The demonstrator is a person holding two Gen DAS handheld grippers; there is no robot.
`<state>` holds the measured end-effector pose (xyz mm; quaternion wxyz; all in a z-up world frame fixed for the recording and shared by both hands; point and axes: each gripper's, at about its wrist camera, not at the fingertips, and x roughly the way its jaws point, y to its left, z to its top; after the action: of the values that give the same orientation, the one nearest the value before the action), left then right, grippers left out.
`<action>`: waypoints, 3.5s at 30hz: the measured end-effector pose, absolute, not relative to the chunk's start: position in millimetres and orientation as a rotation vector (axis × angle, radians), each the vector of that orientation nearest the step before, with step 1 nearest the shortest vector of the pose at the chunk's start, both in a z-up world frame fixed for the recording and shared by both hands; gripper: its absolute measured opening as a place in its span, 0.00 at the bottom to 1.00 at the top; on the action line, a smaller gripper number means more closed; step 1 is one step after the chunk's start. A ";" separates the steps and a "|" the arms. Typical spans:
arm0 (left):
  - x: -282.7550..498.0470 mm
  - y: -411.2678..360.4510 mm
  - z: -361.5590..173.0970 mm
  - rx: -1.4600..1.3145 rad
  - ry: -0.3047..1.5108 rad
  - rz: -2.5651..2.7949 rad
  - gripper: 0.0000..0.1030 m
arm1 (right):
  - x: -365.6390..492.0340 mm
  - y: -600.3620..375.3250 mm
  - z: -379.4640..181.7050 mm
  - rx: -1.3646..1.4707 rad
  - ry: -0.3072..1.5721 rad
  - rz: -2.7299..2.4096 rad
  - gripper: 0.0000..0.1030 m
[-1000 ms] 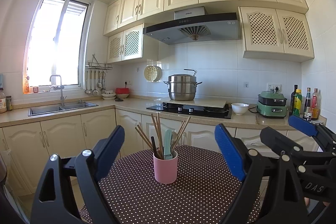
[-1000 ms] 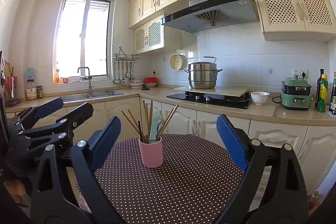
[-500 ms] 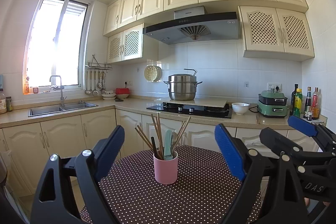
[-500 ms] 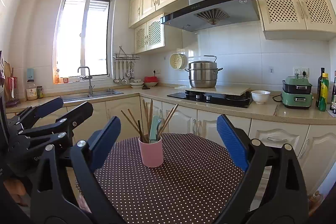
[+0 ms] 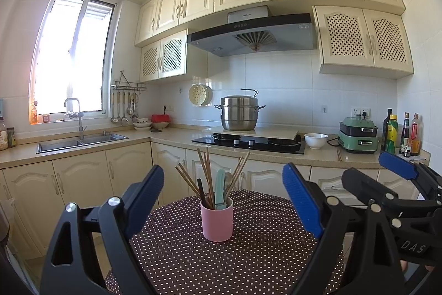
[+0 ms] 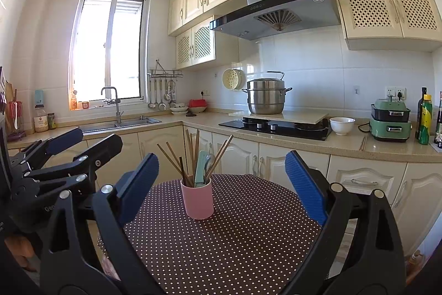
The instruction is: Organize utensils
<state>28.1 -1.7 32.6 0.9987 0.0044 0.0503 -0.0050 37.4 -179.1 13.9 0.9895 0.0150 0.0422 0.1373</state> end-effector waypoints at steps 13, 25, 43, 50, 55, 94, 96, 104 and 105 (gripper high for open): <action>29.9 -2.6 29.0 0.012 0.104 -0.013 0.83 | 39.1 -181.0 12.9 0.036 0.093 0.278 0.88; 29.8 -3.6 27.0 0.016 0.103 -0.014 0.83 | 38.6 -180.9 12.1 0.039 0.094 0.278 0.89; 29.1 -3.6 22.9 0.014 0.107 -0.015 0.83 | 39.0 -179.2 9.6 0.039 0.102 0.282 0.89; 29.6 -1.8 21.4 0.011 0.112 -0.019 0.83 | 40.1 -178.0 9.5 0.038 0.105 0.284 0.89; 29.4 -1.5 23.1 0.010 0.114 -0.020 0.83 | 40.5 -177.1 9.0 0.039 0.106 0.286 0.89; 167.6 30.8 -68.2 -0.029 0.515 0.055 0.86 | 164.6 -183.4 -71.9 0.069 0.414 0.258 0.89; 190.1 40.1 -92.5 -0.034 0.613 0.098 0.86 | 191.9 -184.3 -94.4 0.044 0.510 0.232 0.89; 256.3 88.5 -167.3 -0.080 0.863 0.276 0.86 | 281.9 -184.0 -177.0 -0.047 0.834 0.174 0.89; 262.5 94.0 -173.4 -0.089 0.887 0.285 0.86 | 292.3 -182.7 -184.7 -0.066 0.865 0.168 0.89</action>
<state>262.5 94.0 -173.4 0.8926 -0.0427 0.4274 0.1372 292.3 -182.7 -184.7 0.9040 -0.0321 0.4184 0.0815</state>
